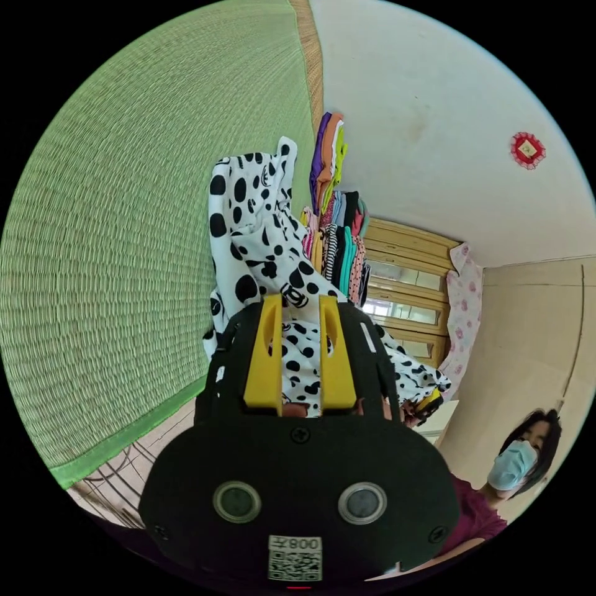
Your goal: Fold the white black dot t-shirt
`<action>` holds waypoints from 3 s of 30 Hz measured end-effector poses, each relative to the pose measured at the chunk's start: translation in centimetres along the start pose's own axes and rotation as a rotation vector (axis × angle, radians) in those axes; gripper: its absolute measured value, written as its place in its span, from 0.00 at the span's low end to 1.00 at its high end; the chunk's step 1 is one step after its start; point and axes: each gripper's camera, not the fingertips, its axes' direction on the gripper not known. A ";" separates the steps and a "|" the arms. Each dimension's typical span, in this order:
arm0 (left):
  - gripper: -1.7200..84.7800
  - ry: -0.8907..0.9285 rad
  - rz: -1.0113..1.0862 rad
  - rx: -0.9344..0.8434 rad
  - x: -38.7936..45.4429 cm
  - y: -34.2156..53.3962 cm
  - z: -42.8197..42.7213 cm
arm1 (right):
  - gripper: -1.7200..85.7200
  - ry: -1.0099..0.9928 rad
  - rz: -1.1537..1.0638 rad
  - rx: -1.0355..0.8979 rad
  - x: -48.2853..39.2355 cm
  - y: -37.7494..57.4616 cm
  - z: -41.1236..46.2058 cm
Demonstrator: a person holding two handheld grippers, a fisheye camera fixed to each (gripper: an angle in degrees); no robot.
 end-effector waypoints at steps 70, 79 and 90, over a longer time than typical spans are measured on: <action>0.03 0.132 1.629 0.598 64.2 65.6 -67.4 | 0.05 -0.169 -0.652 0.796 -17.8 25.2 -36.5; 0.03 0.094 1.706 0.651 64.2 65.4 -68.8 | 0.05 -0.180 -0.635 0.781 -16.9 23.8 -33.3; 0.03 0.063 1.641 0.642 61.7 57.3 -68.8 | 0.05 -0.190 -0.568 0.755 -14.9 19.1 -26.2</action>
